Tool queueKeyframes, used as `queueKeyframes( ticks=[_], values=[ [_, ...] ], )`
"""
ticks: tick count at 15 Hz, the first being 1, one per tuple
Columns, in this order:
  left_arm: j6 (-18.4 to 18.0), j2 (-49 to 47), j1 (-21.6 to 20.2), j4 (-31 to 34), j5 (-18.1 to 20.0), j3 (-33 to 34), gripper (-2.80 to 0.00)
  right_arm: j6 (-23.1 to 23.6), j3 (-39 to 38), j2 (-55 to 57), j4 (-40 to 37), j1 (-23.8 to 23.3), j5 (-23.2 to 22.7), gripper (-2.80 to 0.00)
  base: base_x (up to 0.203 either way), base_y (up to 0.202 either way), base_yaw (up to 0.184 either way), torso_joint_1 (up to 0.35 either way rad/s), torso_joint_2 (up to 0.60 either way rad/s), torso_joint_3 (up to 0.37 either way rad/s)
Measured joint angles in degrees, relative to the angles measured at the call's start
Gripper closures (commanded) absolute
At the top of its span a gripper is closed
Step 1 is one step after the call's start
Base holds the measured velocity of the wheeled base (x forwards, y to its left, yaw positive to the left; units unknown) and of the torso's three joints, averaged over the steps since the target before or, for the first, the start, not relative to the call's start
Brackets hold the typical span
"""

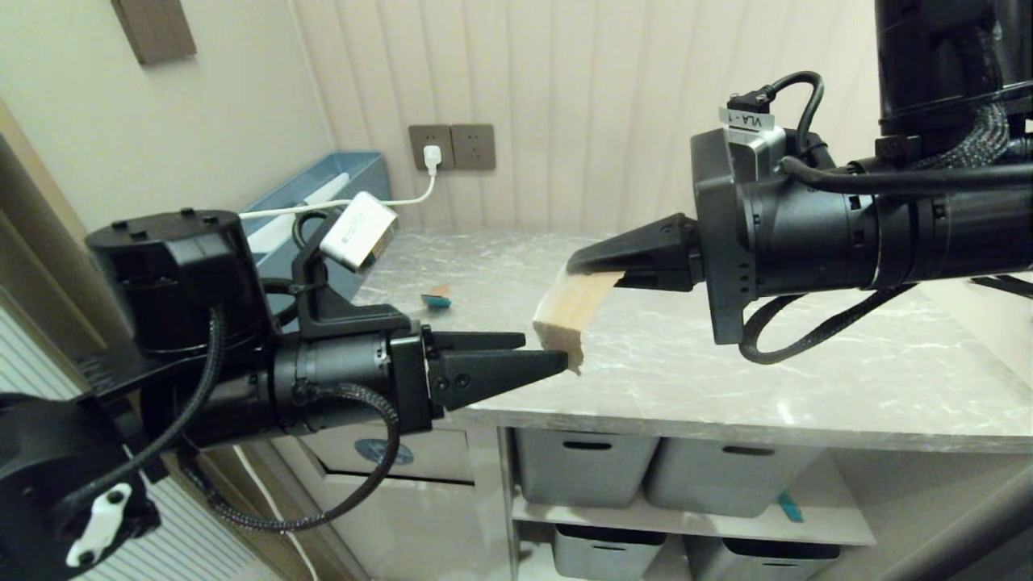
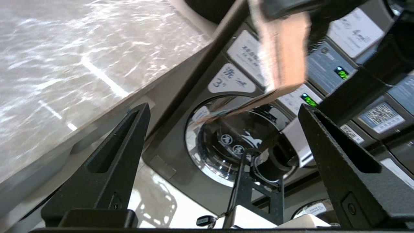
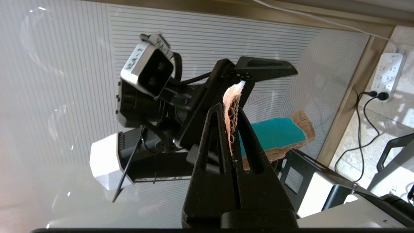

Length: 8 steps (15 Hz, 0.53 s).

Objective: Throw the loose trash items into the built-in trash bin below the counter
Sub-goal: Hand it to the other hand

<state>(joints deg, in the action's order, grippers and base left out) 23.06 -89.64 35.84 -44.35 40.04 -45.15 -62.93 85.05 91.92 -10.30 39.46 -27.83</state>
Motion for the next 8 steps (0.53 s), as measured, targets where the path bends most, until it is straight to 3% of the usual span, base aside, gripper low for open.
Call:
queueKeyframes(
  ticks=[8],
  values=[
    [0.15,0.01,5.22,0.66,0.18,-2.33,-2.8,-3.11,4.91,0.57,-4.62,0.09,-5.11,0.0,0.0,0.0,0.0,0.0,0.0,0.0]
  ],
)
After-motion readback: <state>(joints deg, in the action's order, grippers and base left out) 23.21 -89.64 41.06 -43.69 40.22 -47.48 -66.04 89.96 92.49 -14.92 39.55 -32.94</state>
